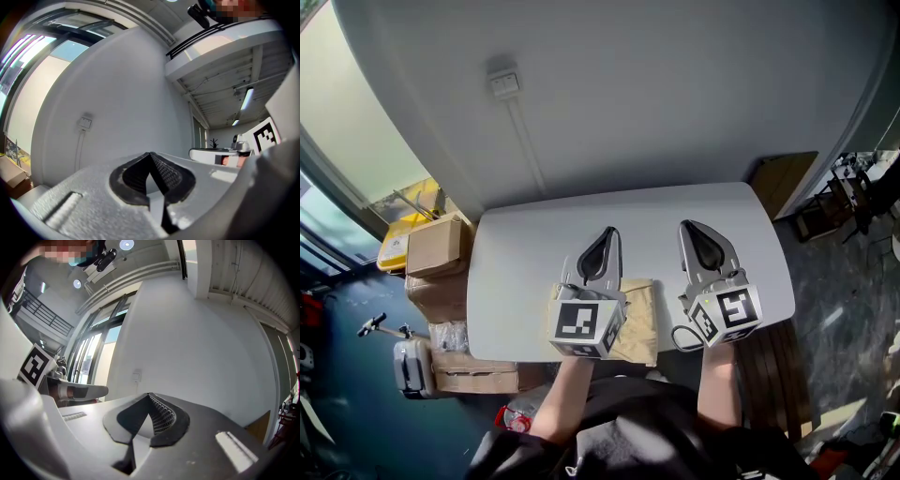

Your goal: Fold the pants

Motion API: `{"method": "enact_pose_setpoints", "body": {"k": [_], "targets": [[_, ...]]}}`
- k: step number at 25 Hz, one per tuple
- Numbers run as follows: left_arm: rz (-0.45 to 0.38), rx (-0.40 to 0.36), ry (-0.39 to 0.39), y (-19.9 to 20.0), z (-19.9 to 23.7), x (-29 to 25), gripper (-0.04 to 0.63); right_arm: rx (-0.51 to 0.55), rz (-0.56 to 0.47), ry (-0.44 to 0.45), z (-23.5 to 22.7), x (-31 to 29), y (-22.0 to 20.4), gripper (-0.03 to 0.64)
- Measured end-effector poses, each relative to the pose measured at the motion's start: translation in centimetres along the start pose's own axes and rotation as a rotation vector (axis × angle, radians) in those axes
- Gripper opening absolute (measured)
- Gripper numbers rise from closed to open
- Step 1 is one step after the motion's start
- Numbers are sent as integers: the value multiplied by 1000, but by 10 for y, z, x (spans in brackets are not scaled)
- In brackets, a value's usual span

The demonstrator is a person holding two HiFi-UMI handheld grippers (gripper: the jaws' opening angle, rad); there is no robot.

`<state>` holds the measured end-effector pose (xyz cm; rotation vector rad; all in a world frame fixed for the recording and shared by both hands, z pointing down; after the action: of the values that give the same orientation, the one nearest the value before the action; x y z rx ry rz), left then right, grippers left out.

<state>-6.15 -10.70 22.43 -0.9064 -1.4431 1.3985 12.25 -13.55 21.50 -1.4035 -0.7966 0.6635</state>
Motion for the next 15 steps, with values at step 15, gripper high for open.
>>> {"method": "enact_pose_setpoints", "body": {"k": [15], "targets": [[48, -6, -3, -15, -5, 0, 5, -25, 35, 1, -3, 0, -15, 3]]}}
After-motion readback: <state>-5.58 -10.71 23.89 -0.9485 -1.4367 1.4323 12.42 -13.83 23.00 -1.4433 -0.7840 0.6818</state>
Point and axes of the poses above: the fingertips, and each gripper's own axes: x backward along the fingers, z to its left, y out of its top, the point moved 8 cm from there along x, backward along the fingers, and after that the axes turned 4 degrees about -x, right-handed, at the moved point
